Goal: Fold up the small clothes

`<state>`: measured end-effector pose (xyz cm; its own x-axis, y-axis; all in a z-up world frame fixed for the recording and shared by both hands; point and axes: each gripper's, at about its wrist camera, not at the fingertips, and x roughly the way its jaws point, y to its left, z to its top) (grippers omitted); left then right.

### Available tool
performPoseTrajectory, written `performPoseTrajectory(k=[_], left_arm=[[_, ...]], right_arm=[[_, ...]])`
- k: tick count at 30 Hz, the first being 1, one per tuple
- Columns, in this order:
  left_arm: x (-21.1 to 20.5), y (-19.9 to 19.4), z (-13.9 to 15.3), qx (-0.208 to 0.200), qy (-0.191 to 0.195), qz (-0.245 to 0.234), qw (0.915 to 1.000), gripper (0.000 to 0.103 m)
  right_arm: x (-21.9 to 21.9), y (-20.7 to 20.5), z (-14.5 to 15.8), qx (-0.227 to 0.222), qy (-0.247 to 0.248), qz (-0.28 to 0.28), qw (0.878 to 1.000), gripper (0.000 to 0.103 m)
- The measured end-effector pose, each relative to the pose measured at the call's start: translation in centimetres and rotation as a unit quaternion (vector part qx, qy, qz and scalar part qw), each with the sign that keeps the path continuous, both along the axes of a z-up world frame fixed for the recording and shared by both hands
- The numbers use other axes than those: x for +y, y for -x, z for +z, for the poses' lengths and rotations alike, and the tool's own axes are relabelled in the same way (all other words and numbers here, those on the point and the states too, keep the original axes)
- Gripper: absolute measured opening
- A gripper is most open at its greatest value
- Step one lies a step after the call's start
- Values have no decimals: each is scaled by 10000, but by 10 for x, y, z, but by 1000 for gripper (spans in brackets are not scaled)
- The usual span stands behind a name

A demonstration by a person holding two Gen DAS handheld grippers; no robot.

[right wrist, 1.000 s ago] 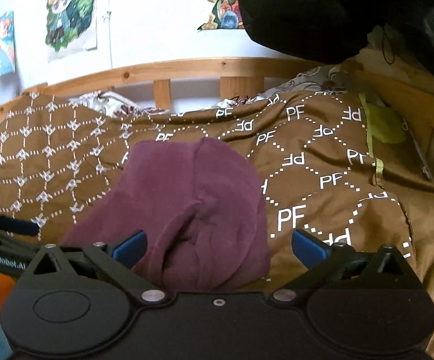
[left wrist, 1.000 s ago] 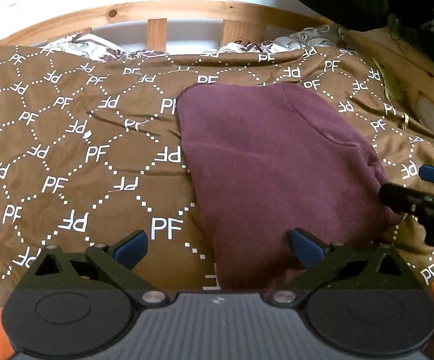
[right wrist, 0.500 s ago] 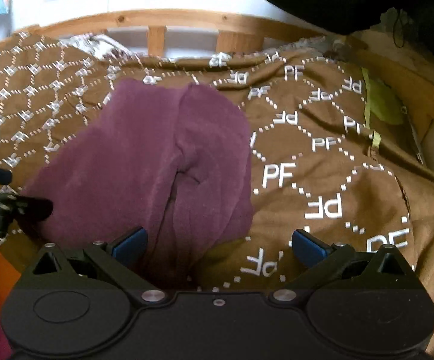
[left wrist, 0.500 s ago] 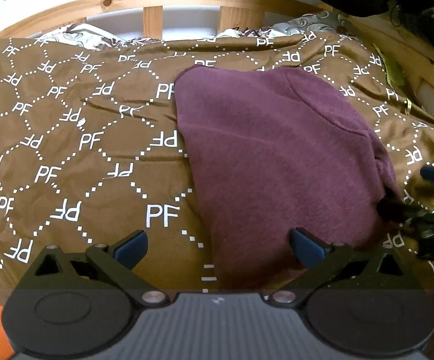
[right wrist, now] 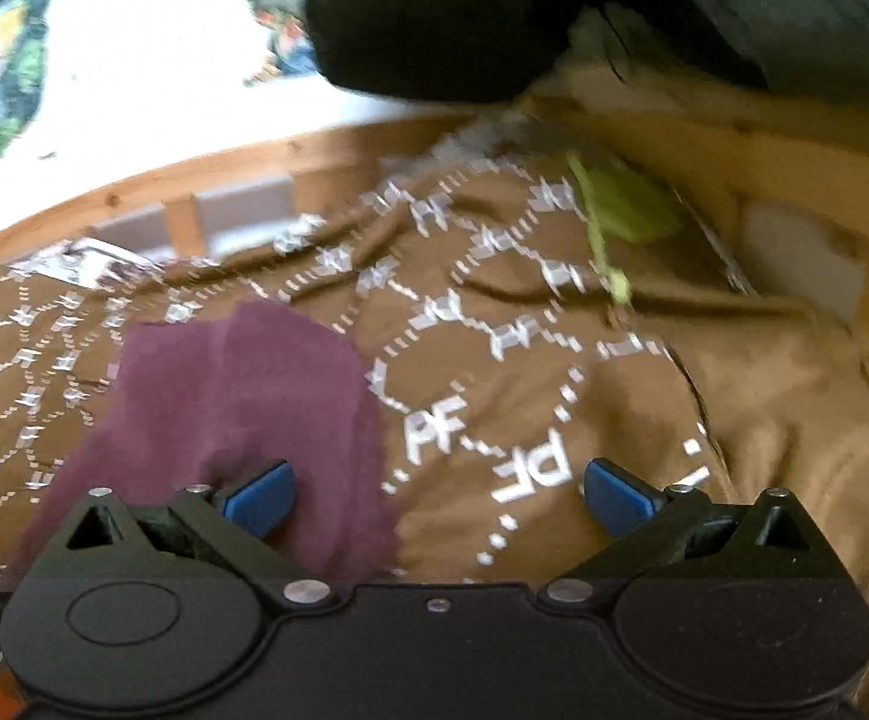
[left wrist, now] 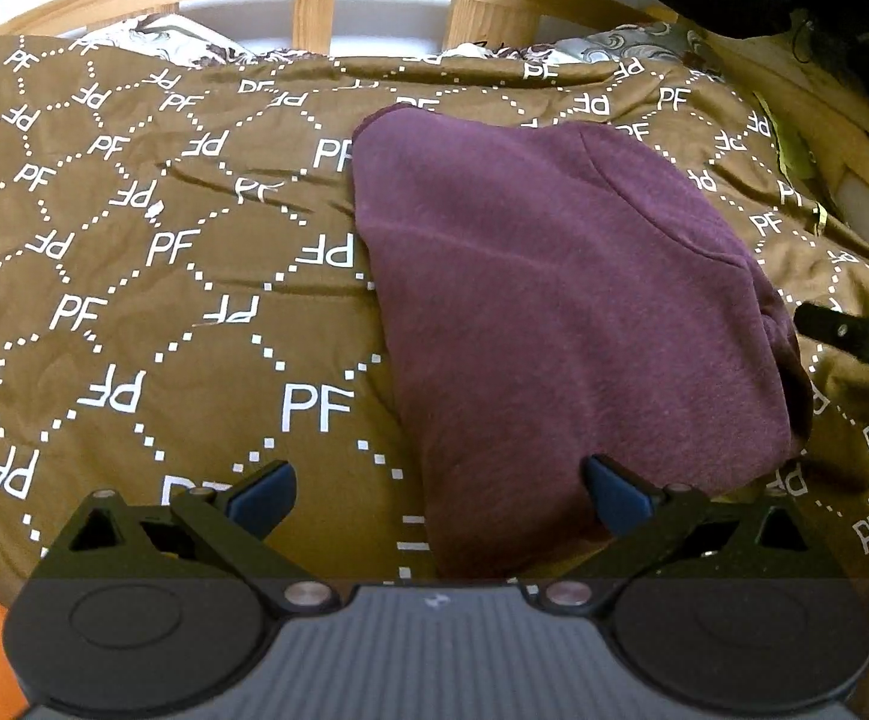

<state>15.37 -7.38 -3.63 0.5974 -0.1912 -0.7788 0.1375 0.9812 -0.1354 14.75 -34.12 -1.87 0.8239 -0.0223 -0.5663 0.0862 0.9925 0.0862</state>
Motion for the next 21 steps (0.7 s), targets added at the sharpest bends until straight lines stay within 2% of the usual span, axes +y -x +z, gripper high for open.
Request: performPoseTrajectory(k=[3,7,9,16,21], left_arm=[[-1,0,-1,-1,-4,1,10000,103],[-1,0,-1,-14,-9,-3,10000,103],[-2,0,-1,-25,-10,4,10000,103],[-1,1,-1,-18,9,26,10000,103],[0,0,-2,6,54,37,10000,103]], right_arm=[[0,-4,-6,173,182,111,9996,102],[17,-7,-14,422,963,523,9931,102],[22,-4,-17,421,1152,613,9905,102],[28,-4,-21,506,1389,727,9863,102],[21,3,-12,51,1054,510,9931,102]])
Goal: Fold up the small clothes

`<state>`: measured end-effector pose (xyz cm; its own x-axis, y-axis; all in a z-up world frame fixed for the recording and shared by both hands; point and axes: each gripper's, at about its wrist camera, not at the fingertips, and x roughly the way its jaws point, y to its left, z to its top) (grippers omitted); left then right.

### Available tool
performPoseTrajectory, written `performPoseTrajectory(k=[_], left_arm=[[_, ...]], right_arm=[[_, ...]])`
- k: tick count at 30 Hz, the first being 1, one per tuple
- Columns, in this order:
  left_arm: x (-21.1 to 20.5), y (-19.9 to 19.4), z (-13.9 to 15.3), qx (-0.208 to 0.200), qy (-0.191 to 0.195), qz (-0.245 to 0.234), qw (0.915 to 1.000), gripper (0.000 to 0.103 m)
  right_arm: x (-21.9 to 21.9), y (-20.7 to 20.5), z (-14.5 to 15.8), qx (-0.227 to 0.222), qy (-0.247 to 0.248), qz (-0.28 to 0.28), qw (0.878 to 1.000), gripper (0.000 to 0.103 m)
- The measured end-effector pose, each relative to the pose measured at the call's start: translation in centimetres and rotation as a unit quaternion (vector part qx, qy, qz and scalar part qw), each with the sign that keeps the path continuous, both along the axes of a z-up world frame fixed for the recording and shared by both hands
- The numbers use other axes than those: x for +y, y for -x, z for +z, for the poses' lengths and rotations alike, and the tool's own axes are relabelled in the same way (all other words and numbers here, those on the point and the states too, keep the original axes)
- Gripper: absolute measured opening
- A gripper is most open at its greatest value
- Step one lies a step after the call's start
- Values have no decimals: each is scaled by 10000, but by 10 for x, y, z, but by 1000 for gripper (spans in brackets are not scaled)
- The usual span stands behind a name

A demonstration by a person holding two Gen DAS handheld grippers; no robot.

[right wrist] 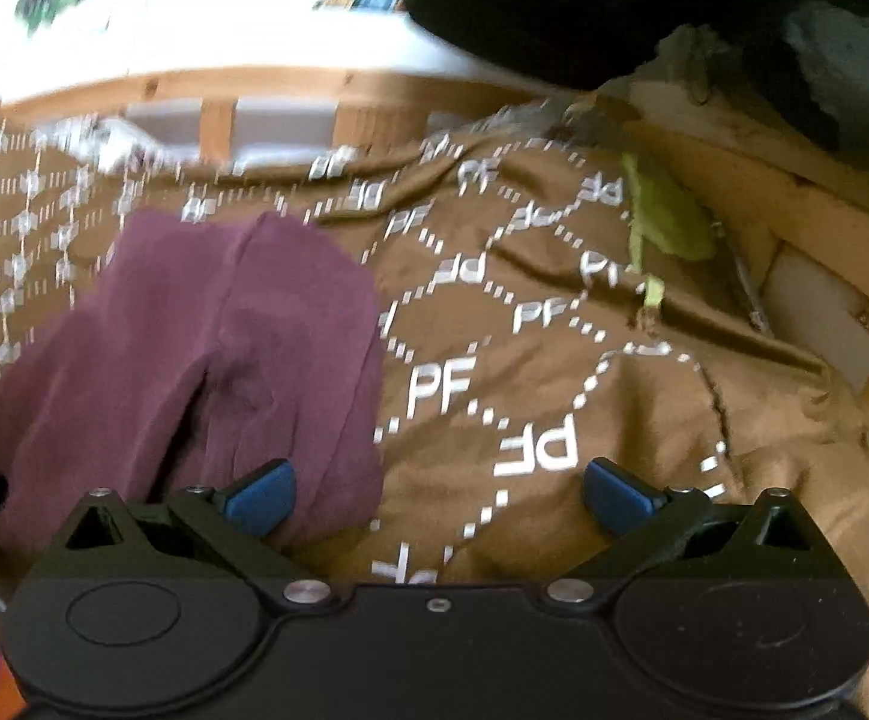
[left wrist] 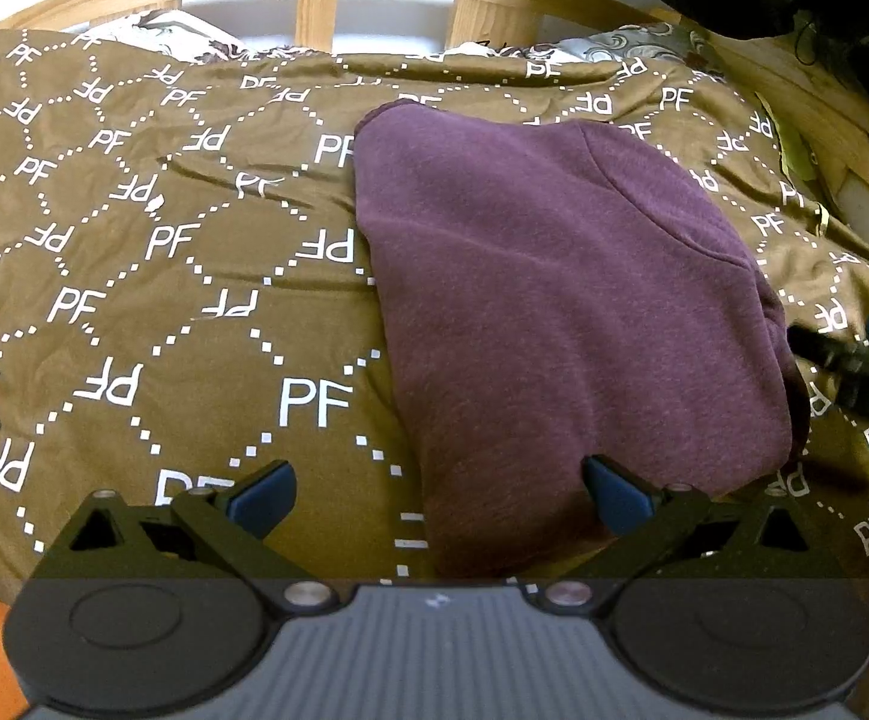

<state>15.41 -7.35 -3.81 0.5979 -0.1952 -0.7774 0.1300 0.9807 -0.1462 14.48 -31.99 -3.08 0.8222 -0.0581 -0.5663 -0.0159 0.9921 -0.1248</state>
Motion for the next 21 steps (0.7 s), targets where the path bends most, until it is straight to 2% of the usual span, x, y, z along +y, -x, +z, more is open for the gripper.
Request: performPoseTrajectory(k=[5,11,15,21], left_arm=[[2,-1,-1,42,57,-2,10000,103],[0,2,0,27,16,28,10000,103],[-1,2,1,17,-18,18,10000,103],[0,1,0,22,0,26,10000,103]], right_arm=[[-9,2,11,-571,-417,-169,9974,102],[-9,-18,6,-564,-801,-240,9949,102],[-7,-32,7,-514,-1310,-263,9897,102],[5,-29,-1,-292,-946,-40,9951,102]])
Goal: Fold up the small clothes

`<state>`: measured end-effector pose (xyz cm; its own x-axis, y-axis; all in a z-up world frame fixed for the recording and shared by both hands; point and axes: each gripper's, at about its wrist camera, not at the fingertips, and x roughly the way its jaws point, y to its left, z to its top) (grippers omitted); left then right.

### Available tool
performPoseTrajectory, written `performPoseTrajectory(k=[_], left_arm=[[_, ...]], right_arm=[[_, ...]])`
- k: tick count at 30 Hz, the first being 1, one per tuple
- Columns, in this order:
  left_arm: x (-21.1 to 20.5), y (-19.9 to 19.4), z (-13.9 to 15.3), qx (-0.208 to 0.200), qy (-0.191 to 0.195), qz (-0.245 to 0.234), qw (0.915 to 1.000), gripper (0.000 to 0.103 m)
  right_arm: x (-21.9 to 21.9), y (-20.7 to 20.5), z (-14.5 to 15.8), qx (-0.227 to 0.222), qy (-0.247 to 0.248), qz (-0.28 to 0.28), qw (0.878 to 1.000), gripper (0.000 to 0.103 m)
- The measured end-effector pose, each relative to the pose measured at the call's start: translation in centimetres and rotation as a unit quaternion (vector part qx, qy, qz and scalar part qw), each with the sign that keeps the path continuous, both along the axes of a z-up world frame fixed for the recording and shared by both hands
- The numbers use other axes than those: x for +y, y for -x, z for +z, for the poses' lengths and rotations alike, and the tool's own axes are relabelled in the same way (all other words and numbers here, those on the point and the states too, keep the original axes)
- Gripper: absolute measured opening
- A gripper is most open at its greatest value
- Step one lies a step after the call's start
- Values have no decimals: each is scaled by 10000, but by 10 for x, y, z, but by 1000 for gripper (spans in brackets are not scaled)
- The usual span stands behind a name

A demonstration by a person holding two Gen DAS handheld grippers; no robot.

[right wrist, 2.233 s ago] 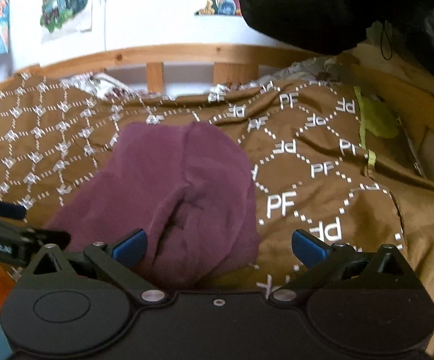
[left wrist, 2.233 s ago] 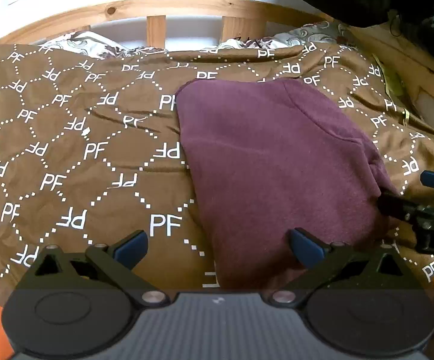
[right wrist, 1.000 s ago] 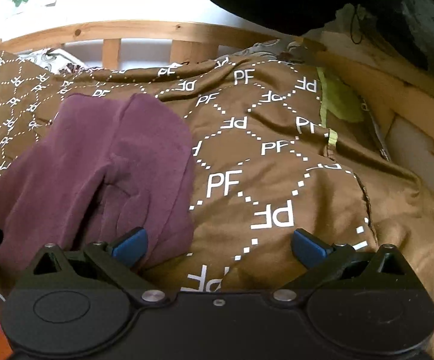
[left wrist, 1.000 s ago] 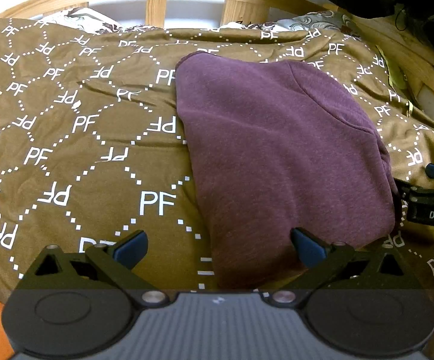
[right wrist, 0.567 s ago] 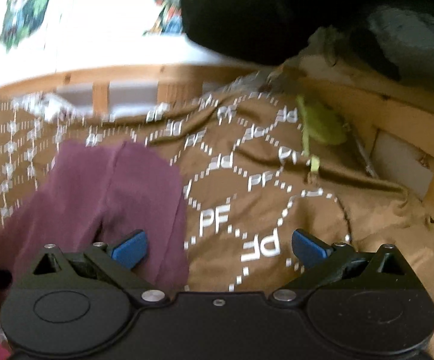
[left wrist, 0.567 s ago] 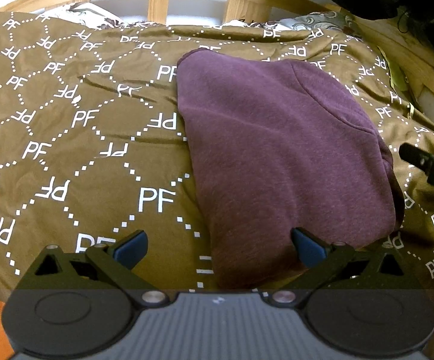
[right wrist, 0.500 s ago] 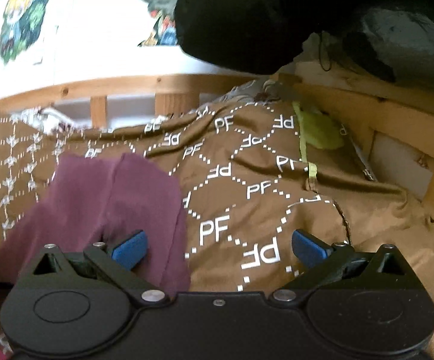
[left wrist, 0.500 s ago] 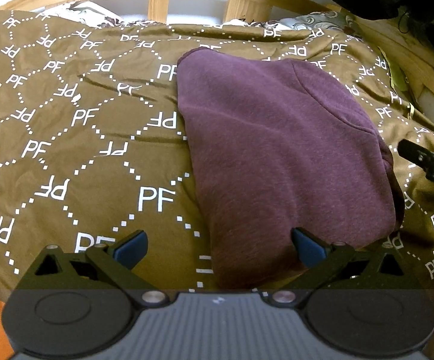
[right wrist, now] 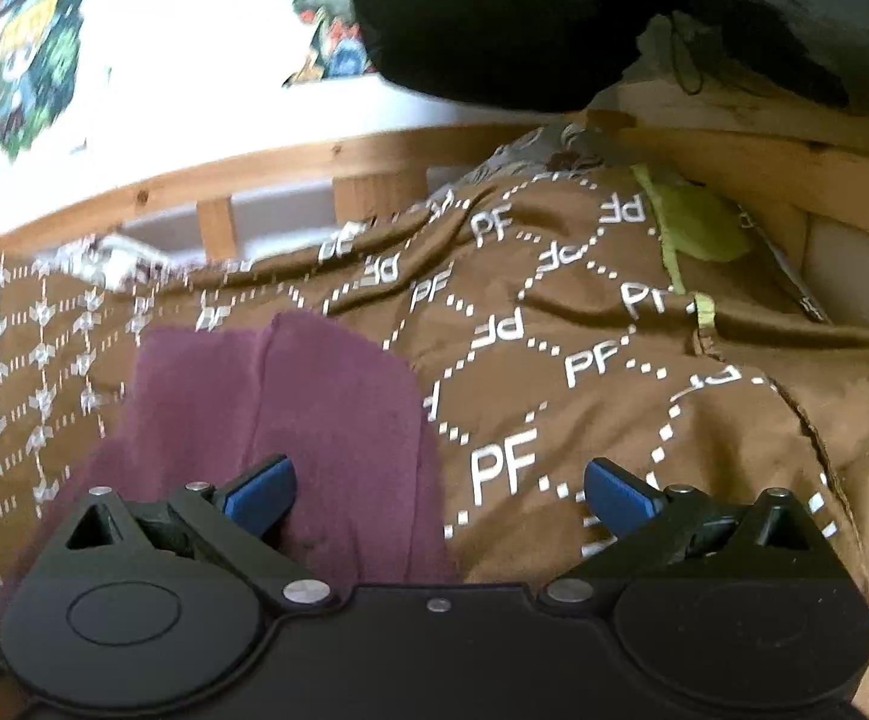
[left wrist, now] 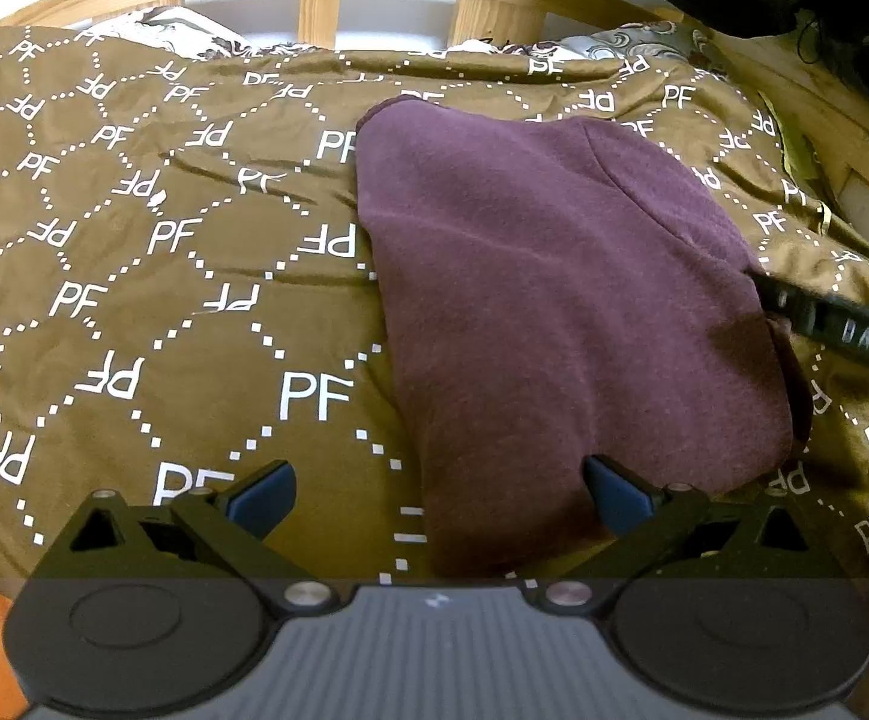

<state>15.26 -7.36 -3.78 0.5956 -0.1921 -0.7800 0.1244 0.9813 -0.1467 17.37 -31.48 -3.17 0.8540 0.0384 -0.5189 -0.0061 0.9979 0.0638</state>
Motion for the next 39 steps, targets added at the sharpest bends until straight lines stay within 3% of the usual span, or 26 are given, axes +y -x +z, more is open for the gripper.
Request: performPoseTrajectory(k=[4,12,39], left_arm=[[1,-1,-3,27,60,16,10000,103],[5,-1,-8,72,242,28,9997,103],[5,0,-9,57,312,63,9995,103]], right_arm=[[-2,5,-11,245,139,20,9996,102],[6,15,-19,228,599,110,9979,102],[-3,16,-14,51,254,96,9996,102]])
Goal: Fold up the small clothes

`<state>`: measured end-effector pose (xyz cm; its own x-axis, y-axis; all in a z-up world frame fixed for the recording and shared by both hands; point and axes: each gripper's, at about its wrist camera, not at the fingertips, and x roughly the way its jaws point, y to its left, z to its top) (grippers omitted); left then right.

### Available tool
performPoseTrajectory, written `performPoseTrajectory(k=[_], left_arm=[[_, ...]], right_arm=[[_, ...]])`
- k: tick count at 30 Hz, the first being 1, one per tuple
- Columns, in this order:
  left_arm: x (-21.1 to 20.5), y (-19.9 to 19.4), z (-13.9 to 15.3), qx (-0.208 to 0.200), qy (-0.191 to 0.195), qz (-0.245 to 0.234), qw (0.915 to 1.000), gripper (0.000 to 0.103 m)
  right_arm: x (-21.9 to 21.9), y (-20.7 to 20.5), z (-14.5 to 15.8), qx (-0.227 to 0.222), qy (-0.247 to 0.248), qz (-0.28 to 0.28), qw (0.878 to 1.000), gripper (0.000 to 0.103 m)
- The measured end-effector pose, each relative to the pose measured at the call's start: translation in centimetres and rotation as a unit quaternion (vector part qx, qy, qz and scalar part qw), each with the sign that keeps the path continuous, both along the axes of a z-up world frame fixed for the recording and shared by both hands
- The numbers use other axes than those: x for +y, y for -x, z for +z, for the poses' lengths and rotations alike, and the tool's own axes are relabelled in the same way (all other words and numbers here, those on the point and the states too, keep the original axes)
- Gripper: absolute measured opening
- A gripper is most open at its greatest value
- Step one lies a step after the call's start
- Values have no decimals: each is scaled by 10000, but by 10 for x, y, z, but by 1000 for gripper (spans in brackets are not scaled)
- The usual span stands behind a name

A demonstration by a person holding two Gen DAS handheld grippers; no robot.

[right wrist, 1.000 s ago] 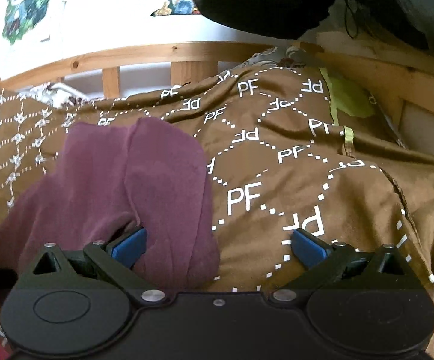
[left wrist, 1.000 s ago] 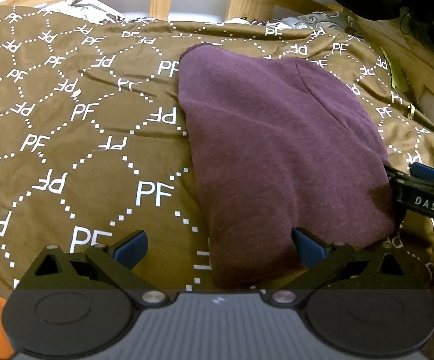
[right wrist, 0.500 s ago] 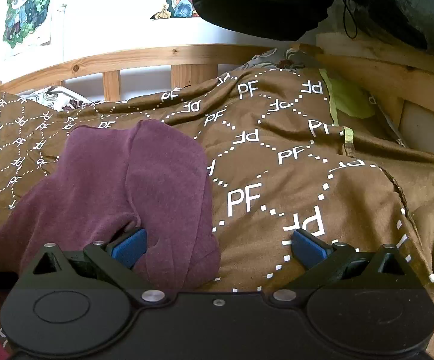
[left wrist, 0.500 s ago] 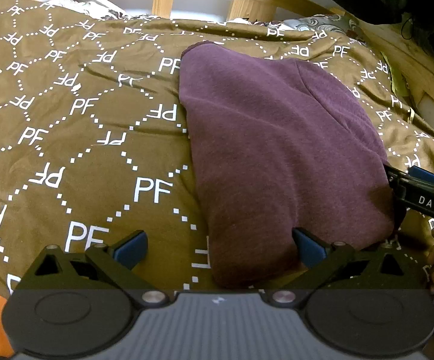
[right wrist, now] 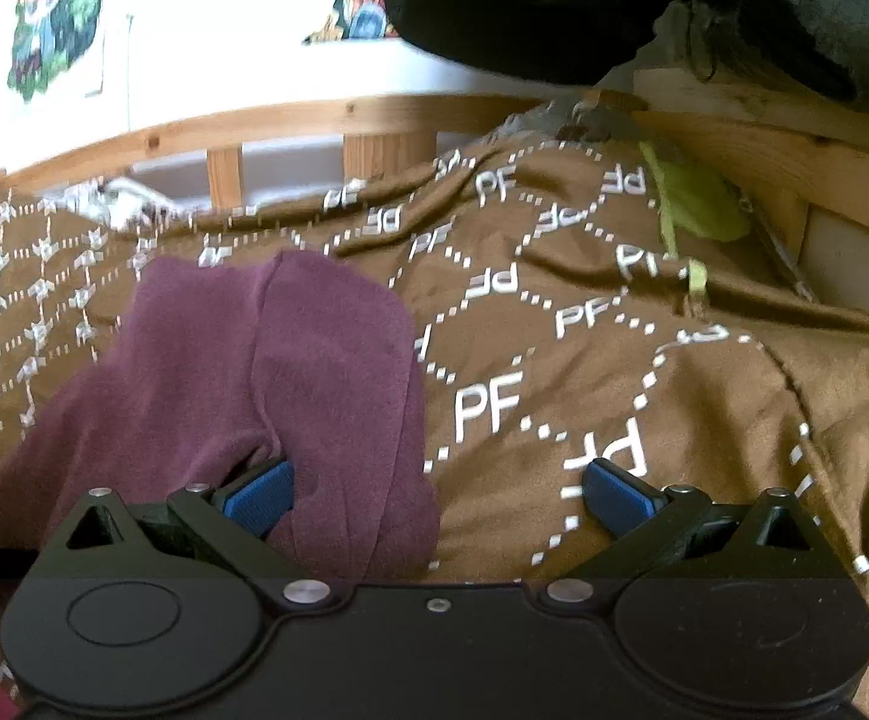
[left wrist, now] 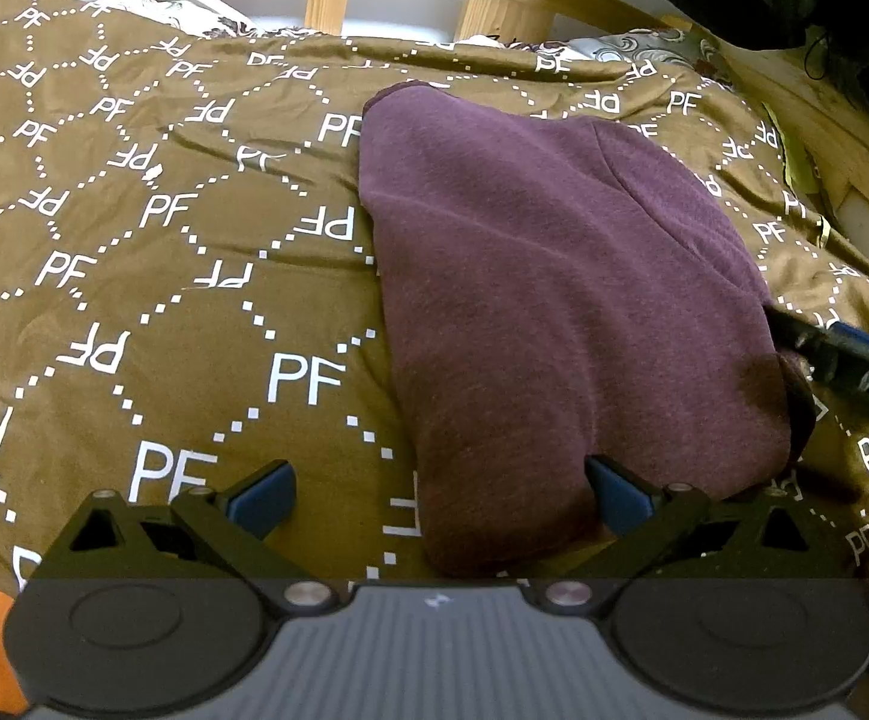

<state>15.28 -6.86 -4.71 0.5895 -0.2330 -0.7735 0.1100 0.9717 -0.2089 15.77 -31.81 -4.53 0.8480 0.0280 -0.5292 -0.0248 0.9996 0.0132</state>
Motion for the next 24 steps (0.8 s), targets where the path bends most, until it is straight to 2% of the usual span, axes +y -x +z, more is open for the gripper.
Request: performPoseTrajectory(k=[5,12,15,19,23,24], left_arm=[[0,0,0,0,-4,1,10000,103],[1,1,0,6,34,-7,10000,103],[5,1,4,46,160,11,9999,103],[8,4,12,-126,249,-44,9996,102],[13,4,21,-304,617,-80,9976,102],[15,3,23,-355,673,-44,9971,102]], right_arm=[[-10,1,11,-395,-186,-118,9990,102],[-18,-25,14,-455,-751,159,9960,100],[-15,-36,9,-338,-814,205,9959,89],[-12,-47,0,-101,-872,357,9955,73],[-10,-53,-5,-2,-933,565,9940,52],[-10,-53,-6,32,-995,598,9932,51]])
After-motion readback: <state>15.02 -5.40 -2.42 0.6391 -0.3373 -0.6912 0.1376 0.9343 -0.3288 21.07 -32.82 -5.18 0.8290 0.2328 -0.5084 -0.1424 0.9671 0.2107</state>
